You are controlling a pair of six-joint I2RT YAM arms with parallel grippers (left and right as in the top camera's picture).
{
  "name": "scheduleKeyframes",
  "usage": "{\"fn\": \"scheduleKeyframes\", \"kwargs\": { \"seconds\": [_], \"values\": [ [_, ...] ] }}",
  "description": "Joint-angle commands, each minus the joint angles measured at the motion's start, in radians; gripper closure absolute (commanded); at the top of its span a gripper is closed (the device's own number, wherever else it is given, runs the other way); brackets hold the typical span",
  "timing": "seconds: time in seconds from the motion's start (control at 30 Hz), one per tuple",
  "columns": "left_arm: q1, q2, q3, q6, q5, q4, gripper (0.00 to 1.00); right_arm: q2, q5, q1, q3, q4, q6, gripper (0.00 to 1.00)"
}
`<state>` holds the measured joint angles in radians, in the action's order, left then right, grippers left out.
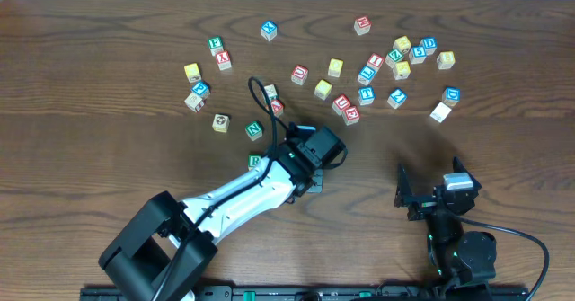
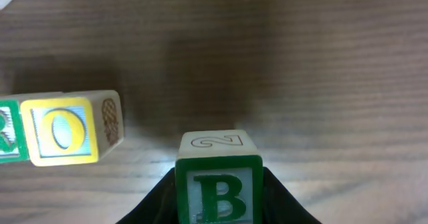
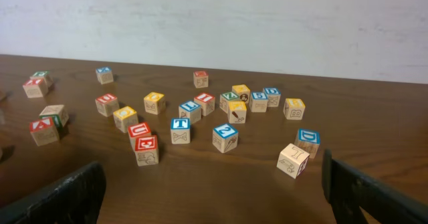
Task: Spell out ROBOT
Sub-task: 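Lift the B block and carry it toward the R and O blocks, then lower the B block onto the table right of the O block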
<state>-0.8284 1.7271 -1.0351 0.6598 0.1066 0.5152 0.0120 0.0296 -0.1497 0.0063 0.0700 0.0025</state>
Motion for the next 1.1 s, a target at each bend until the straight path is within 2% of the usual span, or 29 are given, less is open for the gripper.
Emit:
{"fn": "scheduleKeyframes", "kwargs": {
  "seconds": [0.0,0.17,0.47,0.9,1.07],
  "values": [
    [0.002,0.001,0.048,0.097,0.113,-0.043,0.93,-0.005,-0.003,0.006,-0.001,0.004,-0.011,0.01],
    [0.003,0.001,0.102,0.105,0.156,-0.119,0.93,-0.005,-0.003,0.006,-0.001,0.004,-0.011,0.01],
    [0.008,0.001,0.133,0.085,0.192,-0.159,0.92,-0.005,-0.003,0.006,-0.001,0.004,-0.011,0.01],
    [0.008,0.001,0.133,0.075,0.190,-0.169,0.92,-0.005,-0.003,0.006,-0.001,0.004,-0.011,0.01],
    [0.022,0.010,0.133,0.036,0.127,-0.173,0.92,-0.005,-0.003,0.006,-0.001,0.004,-0.011,0.01]
  ]
}}
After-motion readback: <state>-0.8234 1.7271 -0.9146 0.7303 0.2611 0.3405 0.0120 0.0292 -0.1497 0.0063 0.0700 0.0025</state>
